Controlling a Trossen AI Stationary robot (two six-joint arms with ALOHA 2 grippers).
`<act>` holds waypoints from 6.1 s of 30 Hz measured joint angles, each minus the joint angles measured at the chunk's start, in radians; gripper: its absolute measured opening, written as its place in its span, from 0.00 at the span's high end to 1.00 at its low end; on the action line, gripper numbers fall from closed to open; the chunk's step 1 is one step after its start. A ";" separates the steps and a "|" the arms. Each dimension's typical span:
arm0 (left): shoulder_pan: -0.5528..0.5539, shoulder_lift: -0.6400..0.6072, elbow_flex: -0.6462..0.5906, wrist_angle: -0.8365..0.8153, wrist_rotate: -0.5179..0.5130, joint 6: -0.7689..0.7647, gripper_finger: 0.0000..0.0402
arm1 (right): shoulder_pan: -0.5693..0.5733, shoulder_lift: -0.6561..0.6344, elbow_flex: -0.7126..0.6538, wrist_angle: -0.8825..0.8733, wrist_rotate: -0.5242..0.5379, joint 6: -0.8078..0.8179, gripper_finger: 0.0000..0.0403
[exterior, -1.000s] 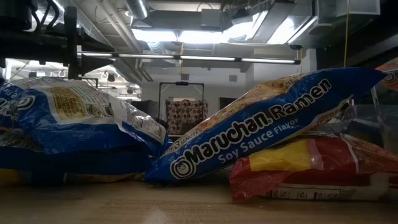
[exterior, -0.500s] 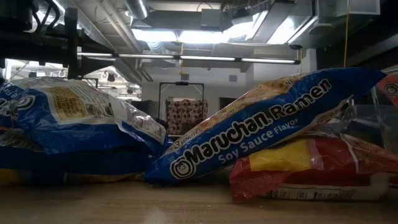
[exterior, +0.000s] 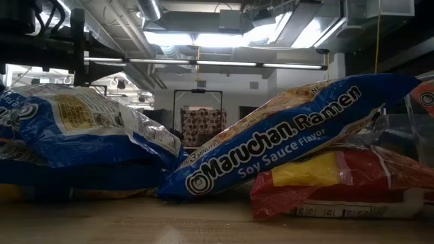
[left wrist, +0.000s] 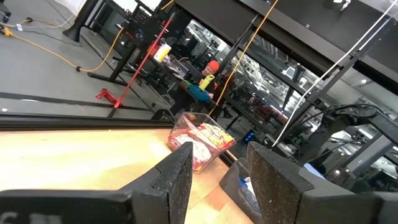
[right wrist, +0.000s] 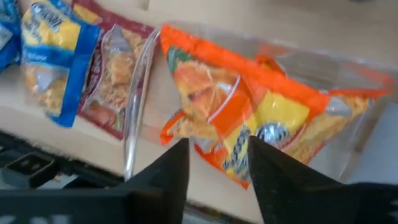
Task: Sort Maruchan noodles
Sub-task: Put the orange noodle pack into the bottom transparent bin, then put the blue noodle pack into the black bin
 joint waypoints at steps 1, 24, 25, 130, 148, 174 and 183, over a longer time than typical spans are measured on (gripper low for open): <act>0.000 0.000 0.000 0.000 0.000 0.000 0.63 | -0.006 0.001 -0.009 0.002 0.002 -0.003 0.69; 0.000 0.000 0.000 -0.025 0.000 0.000 0.63 | -0.071 0.016 -0.275 0.339 -0.044 -0.039 0.86; 0.000 0.000 0.000 -0.025 0.000 0.000 0.63 | -0.071 0.016 -0.274 0.338 -0.045 -0.039 0.86; 0.000 0.000 0.000 -0.026 0.056 0.053 0.63 | -0.684 0.444 0.005 0.669 -0.645 -1.429 0.08; 0.000 0.000 0.000 -0.026 0.056 0.053 0.63 | -0.692 0.524 0.005 0.711 -0.735 -1.512 0.62; 0.000 0.000 0.000 -0.026 0.056 0.052 0.63 | -0.704 0.298 0.004 0.587 -0.494 -1.199 1.00; 0.000 0.000 0.000 -0.026 0.056 0.052 0.63 | -0.689 0.211 0.004 0.530 -0.380 -1.085 1.00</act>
